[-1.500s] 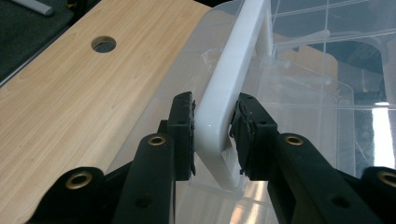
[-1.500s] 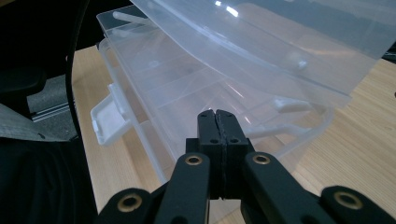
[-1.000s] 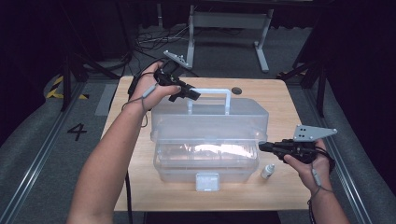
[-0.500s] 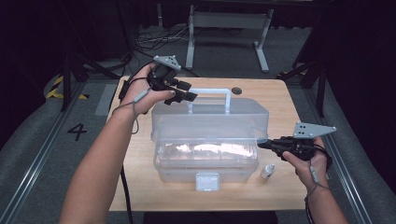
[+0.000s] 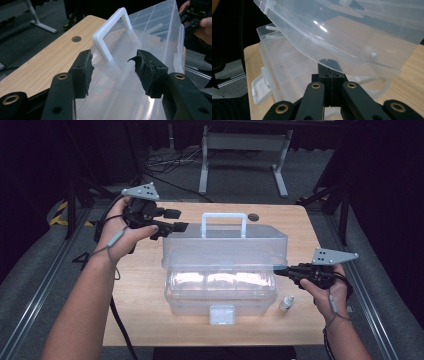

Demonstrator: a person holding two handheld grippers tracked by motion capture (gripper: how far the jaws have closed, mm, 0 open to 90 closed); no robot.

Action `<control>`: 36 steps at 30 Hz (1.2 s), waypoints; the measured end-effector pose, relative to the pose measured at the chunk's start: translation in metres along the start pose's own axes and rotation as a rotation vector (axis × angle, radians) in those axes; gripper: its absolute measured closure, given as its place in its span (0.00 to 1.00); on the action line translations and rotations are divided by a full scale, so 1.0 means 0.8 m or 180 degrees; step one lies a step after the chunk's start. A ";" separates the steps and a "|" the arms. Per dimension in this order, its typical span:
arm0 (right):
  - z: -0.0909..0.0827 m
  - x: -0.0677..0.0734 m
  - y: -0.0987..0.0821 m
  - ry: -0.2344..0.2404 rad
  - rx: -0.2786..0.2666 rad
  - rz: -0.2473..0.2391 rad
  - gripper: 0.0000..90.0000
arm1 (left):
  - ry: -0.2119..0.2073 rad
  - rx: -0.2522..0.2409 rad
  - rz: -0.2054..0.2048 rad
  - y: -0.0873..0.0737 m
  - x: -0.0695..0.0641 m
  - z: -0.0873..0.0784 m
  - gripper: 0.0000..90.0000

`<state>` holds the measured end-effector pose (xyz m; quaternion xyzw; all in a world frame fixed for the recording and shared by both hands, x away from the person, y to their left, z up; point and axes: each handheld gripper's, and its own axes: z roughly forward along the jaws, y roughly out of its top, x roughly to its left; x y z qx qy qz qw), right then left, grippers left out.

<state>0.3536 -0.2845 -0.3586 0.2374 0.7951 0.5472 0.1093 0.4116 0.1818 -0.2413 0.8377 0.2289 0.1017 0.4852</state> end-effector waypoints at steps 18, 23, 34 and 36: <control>0.000 -0.003 0.013 -0.0110 -0.0044 -0.0012 1.00 | 0.0255 -0.0450 -0.0249 -0.082 -0.011 -0.068 0.54; 0.000 -0.004 0.018 -0.0147 -0.0055 -0.0014 1.00 | 0.0405 -0.0463 -0.0297 -0.103 -0.015 -0.072 0.54; 0.002 -0.008 0.025 -0.0199 -0.0108 0.0028 1.00 | 0.0602 -0.0433 -0.0405 -0.153 -0.025 -0.062 0.55; 0.002 -0.008 0.026 -0.0205 -0.0117 0.0038 1.00 | 0.0615 -0.0448 -0.0436 -0.161 -0.027 -0.056 0.55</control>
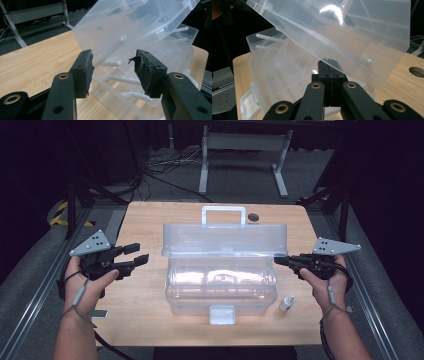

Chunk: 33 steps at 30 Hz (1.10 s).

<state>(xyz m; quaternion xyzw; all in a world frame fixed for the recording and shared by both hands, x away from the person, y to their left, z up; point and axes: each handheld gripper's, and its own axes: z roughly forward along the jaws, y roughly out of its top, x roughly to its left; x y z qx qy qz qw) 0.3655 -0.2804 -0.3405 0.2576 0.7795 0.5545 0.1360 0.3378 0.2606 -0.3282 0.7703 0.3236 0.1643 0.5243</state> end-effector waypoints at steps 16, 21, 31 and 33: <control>0.002 0.001 0.008 -0.0082 -0.0087 -0.0004 1.00 | 0.0080 0.0225 -0.0066 -0.032 -0.001 0.036 0.65; 0.002 0.001 0.007 -0.0075 -0.0100 0.0017 1.00 | 0.0028 0.0225 -0.0074 -0.029 -0.010 0.040 0.63; 0.002 -0.002 0.007 -0.0025 -0.0108 0.0051 1.00 | 0.0282 0.0175 0.0039 -0.017 -0.035 0.053 0.53; 0.001 -0.002 0.008 -0.0032 -0.0106 0.0052 1.00 | 0.0300 0.0129 0.0037 -0.013 -0.038 0.056 0.52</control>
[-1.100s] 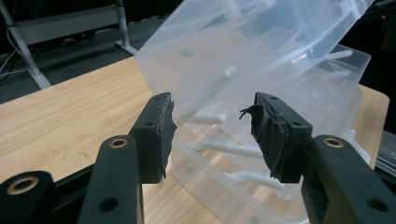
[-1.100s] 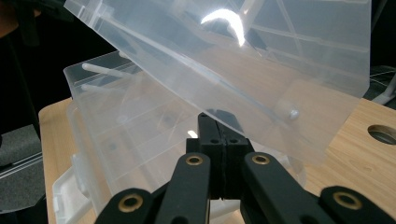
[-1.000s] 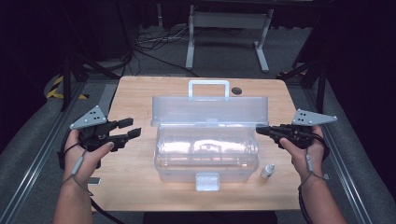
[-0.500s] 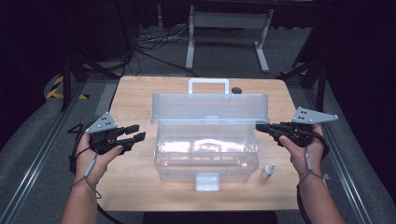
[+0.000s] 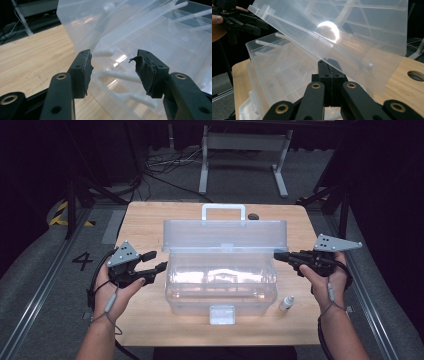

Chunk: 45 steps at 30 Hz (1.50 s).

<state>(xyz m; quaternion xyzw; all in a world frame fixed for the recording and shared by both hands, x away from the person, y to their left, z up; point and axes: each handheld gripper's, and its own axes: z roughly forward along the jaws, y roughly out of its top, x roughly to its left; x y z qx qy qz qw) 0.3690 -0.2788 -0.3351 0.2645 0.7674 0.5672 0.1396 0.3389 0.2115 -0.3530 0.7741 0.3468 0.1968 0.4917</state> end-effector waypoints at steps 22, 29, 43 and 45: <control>0.007 -0.011 0.022 -0.0130 -0.0013 0.0001 1.00 | 0.0093 -0.0097 -0.0089 0.023 0.005 0.012 0.42; 0.006 -0.015 0.030 -0.0188 -0.0033 0.0005 1.00 | 0.0117 -0.0119 -0.0166 0.028 0.013 0.012 0.42; 0.009 -0.018 0.037 -0.0236 -0.0027 0.0022 1.00 | 0.0200 -0.0204 -0.0125 0.046 0.010 0.018 0.41; 0.009 -0.018 0.037 -0.0236 -0.0028 0.0023 1.00 | 0.0206 -0.0208 -0.0110 0.048 0.010 0.019 0.41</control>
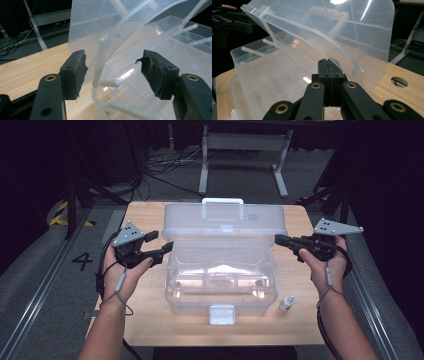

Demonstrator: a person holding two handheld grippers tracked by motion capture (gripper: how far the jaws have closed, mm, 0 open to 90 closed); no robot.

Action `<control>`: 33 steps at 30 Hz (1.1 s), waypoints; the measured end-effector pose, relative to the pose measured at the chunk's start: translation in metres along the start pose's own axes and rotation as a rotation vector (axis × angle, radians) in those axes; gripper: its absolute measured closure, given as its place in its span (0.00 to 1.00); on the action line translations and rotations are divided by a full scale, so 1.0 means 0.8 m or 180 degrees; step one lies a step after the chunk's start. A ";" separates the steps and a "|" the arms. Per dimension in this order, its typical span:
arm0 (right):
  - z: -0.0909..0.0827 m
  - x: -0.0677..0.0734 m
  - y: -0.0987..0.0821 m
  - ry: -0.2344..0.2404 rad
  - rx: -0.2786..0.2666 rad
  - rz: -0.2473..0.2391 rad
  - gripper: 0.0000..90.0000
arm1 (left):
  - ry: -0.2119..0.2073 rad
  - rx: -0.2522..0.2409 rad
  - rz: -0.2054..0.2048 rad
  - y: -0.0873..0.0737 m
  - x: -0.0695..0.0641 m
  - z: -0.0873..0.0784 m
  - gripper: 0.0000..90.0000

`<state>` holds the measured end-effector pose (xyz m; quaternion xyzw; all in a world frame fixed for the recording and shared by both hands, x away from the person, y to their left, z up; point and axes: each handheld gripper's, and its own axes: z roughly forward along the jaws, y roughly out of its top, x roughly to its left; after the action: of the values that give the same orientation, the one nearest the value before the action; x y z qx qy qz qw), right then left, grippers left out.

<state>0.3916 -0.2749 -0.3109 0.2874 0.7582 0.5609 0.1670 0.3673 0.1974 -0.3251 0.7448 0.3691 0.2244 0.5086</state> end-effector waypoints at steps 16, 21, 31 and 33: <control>0.001 -0.002 0.000 0.0035 -0.0011 0.0054 1.00 | 0.0203 -0.0226 -0.0035 0.018 -0.003 0.020 0.45; 0.001 -0.002 0.000 0.0048 -0.0005 0.0069 1.00 | 0.0256 -0.0338 -0.0091 0.021 -0.005 0.022 0.48; 0.000 -0.001 0.000 0.0053 -0.0008 0.0085 1.00 | 0.0423 -0.0345 0.0032 0.025 -0.008 0.033 0.56; 0.000 -0.001 0.000 0.0055 -0.0016 0.0091 1.00 | 0.0471 -0.0334 0.0042 0.026 -0.008 0.033 0.58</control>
<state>0.3924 -0.2757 -0.3112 0.2930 0.7540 0.5676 0.1532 0.3888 0.1721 -0.3161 0.7009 0.3885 0.3012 0.5168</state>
